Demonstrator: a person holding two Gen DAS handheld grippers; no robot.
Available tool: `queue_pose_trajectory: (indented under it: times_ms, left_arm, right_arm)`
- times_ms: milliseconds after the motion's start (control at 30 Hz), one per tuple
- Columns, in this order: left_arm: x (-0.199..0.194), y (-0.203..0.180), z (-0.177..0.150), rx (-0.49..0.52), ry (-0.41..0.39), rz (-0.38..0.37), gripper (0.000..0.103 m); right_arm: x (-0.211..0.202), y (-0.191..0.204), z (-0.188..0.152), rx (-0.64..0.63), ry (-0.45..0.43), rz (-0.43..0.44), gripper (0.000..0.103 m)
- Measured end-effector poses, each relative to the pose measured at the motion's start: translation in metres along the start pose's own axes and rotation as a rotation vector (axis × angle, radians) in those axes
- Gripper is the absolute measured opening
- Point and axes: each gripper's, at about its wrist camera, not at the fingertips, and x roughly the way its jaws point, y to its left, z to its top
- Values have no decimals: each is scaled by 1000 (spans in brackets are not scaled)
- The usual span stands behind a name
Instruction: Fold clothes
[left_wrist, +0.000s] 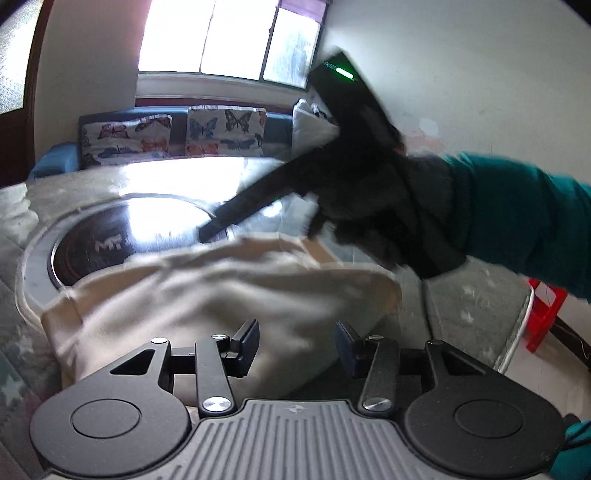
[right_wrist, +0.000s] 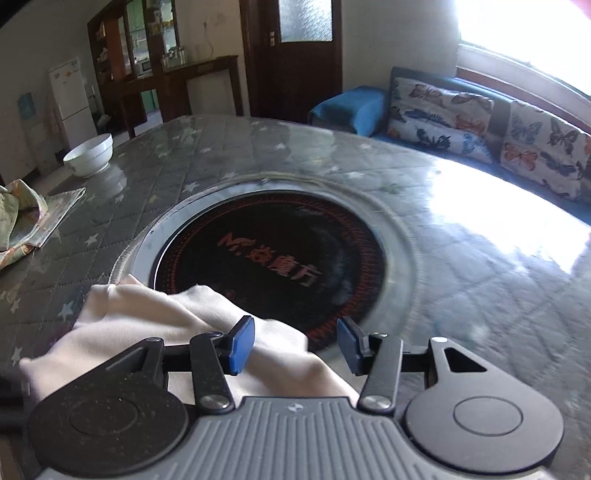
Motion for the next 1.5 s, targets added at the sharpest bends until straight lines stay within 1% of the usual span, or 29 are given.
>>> queue_pose_trajectory:
  times_ms: [133, 300, 400, 600, 733, 833, 933, 1000, 1033, 1133, 1200, 1233, 1300, 1333, 1433, 1500]
  left_arm:
    - [15, -1, 17, 6, -20, -5, 51]
    - [52, -6, 23, 1, 31, -42, 51]
    - [62, -17, 22, 22, 54, -78, 52]
    - [63, -42, 13, 75, 67, -127, 59]
    - [63, -52, 8, 103, 76, -145, 60]
    - [63, -60, 4, 124, 83, -159, 61]
    - [63, -67, 0, 145, 90, -173, 61]
    - [58, -66, 5, 127, 76, -189, 61]
    - [55, -66, 7, 130, 60, -185, 61]
    - [50, -65, 13, 122, 15, -140, 61]
    - [53, -58, 11, 95, 26, -115, 62]
    - [56, -55, 10, 79, 44, -107, 62]
    - [55, -50, 4, 62, 67, -95, 62]
    - [53, -49, 3, 58, 65, -93, 62]
    - [32, -39, 1, 28, 38, -82, 64]
    - [15, -28, 0, 5, 14, -44, 64]
  right_arm:
    - [-24, -16, -11, 24, -7, -28, 51]
    - [-40, -33, -25, 41, 12, -46, 51]
    - [-39, -37, -31, 40, 28, -47, 51]
    - [-22, -43, -38, 41, 61, -45, 51]
    - [-17, -45, -41, 47, 58, -47, 53]
    - [-13, -47, -43, 42, 58, -53, 56]
    - [-14, -49, -44, 54, 51, -50, 56]
    - [-16, -49, -45, 55, 47, -51, 58]
    - [-17, -49, -46, 54, 45, -52, 58]
    - [-24, -50, -42, 55, 27, -55, 58]
    - [-28, -50, -41, 58, 13, -58, 59]
    - [-31, -49, -40, 61, 1, -54, 59]
    - [-37, -46, -39, 57, -18, -51, 60]
    - [-39, -43, -39, 51, -27, -50, 62]
    - [-47, -30, -39, 25, -49, -25, 63]
    - [-50, -19, -41, 3, -62, -7, 63]
